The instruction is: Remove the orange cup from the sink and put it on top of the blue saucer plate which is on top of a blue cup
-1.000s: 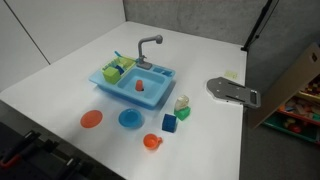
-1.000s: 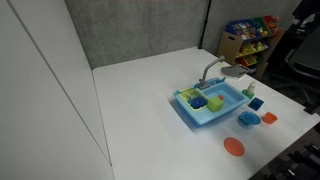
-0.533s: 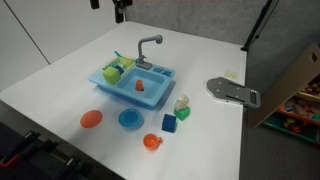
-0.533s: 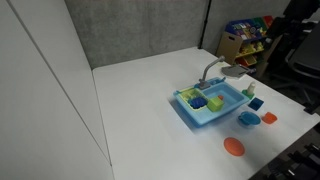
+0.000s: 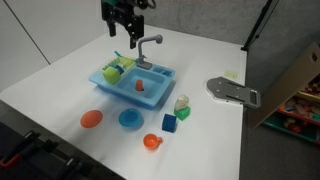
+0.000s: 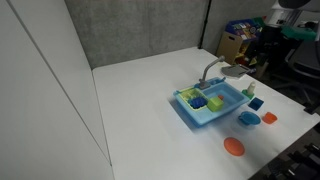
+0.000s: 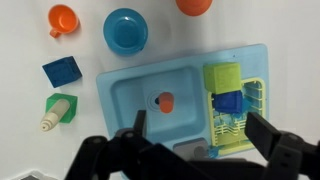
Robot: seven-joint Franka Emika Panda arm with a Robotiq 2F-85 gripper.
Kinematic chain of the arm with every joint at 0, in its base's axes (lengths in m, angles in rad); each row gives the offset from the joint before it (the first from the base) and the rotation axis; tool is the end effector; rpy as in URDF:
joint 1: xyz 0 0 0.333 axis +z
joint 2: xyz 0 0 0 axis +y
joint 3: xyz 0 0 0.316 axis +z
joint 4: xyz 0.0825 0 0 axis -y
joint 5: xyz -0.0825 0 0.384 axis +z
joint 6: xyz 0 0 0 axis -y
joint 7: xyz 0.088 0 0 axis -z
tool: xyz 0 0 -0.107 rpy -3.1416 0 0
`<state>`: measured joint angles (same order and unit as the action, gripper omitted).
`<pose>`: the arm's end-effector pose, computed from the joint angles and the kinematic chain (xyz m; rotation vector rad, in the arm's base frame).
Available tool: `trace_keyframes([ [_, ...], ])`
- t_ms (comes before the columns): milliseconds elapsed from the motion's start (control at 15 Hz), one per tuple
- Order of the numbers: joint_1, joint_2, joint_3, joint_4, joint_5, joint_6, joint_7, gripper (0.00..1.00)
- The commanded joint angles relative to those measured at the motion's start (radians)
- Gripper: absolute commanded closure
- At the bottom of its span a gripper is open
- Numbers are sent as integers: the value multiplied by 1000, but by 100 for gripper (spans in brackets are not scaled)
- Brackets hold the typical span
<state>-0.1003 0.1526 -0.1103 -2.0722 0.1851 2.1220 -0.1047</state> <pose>0.5511 -0.1083 0.3502 -2.9729 0.3142 0.1171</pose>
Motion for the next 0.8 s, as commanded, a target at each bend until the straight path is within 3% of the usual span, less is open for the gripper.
trace_keyframes([
  [0, -14, 119, 14, 65, 23, 52, -9, 0],
  [733, -35, 434, 49, 191, 32, 244, 49, 0],
])
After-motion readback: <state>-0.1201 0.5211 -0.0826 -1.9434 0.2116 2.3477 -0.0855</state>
